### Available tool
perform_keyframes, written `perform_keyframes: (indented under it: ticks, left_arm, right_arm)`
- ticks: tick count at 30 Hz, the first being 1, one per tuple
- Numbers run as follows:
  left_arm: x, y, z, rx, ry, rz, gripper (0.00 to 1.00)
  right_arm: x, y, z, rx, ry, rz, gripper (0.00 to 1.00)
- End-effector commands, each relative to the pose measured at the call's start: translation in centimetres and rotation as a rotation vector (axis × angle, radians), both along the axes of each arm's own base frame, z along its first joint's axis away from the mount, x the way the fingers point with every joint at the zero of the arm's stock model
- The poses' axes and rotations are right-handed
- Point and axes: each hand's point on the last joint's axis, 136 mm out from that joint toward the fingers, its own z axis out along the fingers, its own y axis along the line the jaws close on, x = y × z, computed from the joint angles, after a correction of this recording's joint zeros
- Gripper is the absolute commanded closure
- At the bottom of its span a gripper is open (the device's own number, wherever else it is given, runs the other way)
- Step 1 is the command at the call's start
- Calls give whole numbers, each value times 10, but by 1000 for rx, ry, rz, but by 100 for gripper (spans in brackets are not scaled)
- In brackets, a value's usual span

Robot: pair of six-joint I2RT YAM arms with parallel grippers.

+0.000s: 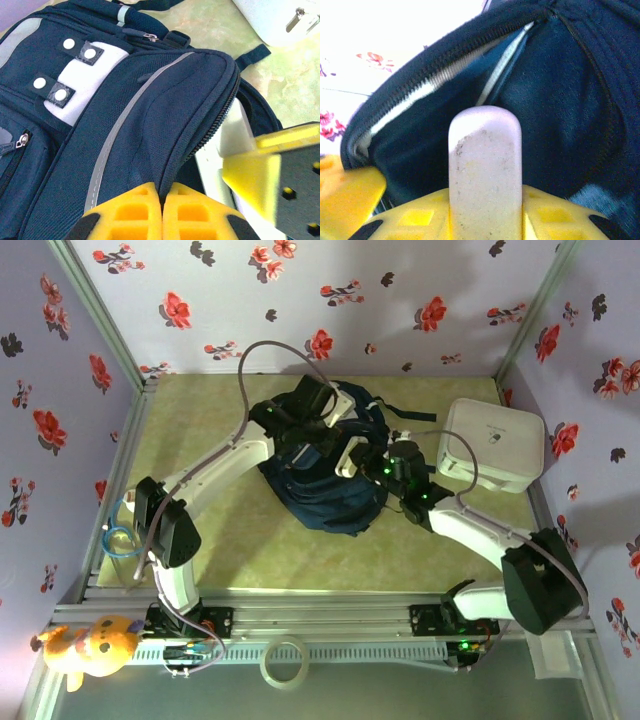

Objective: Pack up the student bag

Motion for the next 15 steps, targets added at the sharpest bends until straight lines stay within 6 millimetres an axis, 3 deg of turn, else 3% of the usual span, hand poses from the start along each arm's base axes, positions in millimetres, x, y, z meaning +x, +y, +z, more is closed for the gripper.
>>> perform_keyframes:
  ticks: [1, 3, 5, 8, 11, 15]
  left_arm:
    - [8, -7, 87, -230, -136, 23, 100]
    - [10, -6, 88, -238, -134, 30, 100]
    - [12, -5, 88, -241, -132, 35, 100]
    - [15, -1, 87, -238, -128, 47, 100]
    - [17, 0, 85, -244, -129, 57, 100]
    - [18, 0, 80, -241, -121, 54, 100]
  right_arm:
    - [22, 5, 30, 105, -35, -85, 68]
    - [30, 9, 23, 123, -10, -97, 64]
    - [36, 18, 22, 140, 5, -75, 52]
    - [38, 26, 22, 169, 2, -51, 45]
    - [36, 21, 21, 170, -9, -65, 45]
    - [32, 14, 20, 152, -17, -82, 54]
